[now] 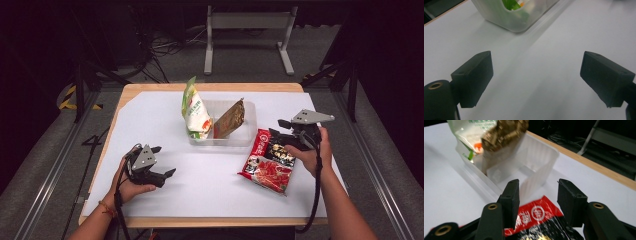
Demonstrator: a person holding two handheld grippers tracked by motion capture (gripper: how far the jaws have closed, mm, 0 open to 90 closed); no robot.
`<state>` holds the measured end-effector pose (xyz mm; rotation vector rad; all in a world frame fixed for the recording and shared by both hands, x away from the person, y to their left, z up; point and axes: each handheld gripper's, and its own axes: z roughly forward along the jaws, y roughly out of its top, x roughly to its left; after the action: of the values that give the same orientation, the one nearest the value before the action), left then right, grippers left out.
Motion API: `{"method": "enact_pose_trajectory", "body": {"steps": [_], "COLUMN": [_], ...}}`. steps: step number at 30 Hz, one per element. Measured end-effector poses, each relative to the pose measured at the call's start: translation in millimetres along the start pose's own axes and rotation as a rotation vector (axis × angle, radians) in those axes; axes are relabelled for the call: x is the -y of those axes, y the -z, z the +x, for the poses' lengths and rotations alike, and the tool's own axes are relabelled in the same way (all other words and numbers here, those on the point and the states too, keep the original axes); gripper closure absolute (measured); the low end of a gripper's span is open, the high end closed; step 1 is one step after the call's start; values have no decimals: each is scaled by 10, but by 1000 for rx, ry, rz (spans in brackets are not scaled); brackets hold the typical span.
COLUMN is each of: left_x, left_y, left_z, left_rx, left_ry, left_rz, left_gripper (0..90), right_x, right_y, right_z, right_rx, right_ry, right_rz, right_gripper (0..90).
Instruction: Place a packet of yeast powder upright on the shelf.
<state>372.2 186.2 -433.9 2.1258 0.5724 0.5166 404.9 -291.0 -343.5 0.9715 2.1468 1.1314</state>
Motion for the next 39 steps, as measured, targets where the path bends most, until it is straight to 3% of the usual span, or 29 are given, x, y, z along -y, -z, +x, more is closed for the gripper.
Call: {"method": "enact_pose_trajectory", "body": {"steps": [7,10,20,23,28,35,39], "left_x": [15,19,43,53,50,47,48], "left_y": [-2,12,31,31,29,9,3], "left_z": [-13,-29,-23,-28,-41,-61,-64], "left_rx": [4,-2,1,12,13,18,20], "left_ry": [-8,-16,-22,-25,-37,-49,-51], "left_rz": [10,13,14,19,23,38,41], "left_gripper": [120,120,120,119,119,120,120], "right_x": [291,408,774,852,907,966,983], "right_y": [-17,-33,-175,-228,-260,-357,-393], "right_z": [-218,-339,-685,-717,-761,-802,-807], "right_rx": [46,55,21,26,12,-39,-69], "right_ry": [-35,-80,-221,-239,-265,-330,-339], "right_rz": [51,61,87,128,129,142,151], "right_gripper": [468,442,364,336,308,248,226]}}
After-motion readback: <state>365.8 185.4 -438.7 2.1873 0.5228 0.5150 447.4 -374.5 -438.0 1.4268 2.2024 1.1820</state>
